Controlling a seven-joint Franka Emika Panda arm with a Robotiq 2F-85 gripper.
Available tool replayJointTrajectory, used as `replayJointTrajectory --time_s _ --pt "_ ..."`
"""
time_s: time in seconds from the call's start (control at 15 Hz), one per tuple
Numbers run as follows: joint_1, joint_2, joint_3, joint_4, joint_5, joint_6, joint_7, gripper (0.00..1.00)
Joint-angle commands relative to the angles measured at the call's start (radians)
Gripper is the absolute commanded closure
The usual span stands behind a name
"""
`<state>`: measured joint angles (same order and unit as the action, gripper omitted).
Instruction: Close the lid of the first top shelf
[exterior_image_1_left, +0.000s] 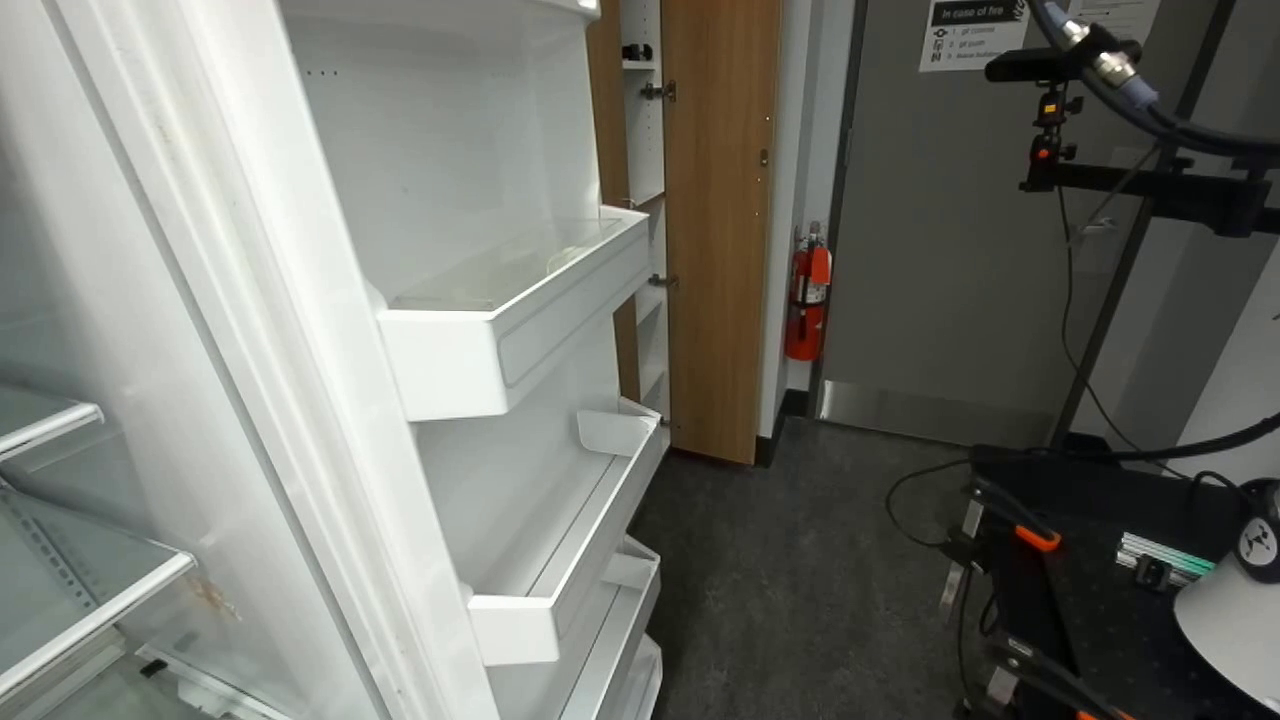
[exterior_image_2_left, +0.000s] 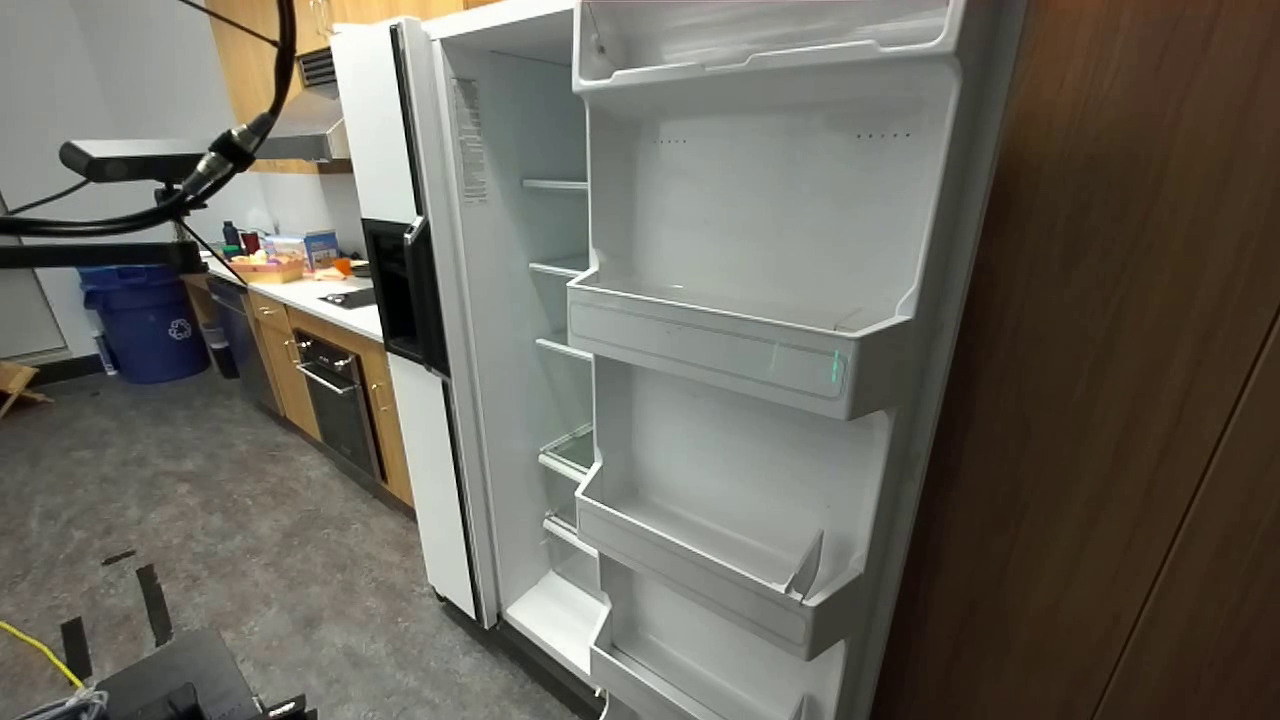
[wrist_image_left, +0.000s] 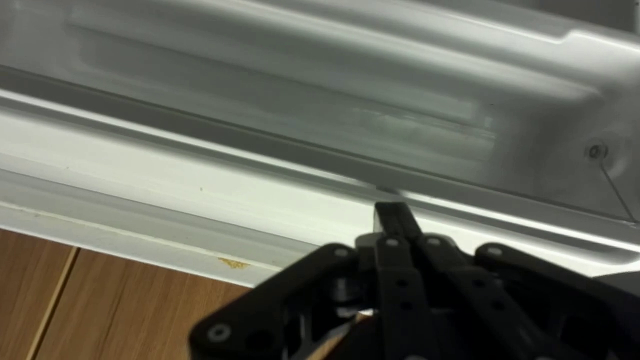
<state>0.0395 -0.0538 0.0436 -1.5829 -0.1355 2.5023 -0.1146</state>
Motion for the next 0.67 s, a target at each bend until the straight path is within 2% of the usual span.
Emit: replayJointTrajectory --time_s 0.0,0.27,0.6 --pt "0.0 0.007 0.006 -0.019 -0.052 0.043 0.024 1.0" --pt "0.006 0.007 0.015 -0.045 -0.087 0.052 0.046 1.0" --pt "0.02 -0.025 0.024 -0.07 -0.033 -0.011 -0.006 1.0"
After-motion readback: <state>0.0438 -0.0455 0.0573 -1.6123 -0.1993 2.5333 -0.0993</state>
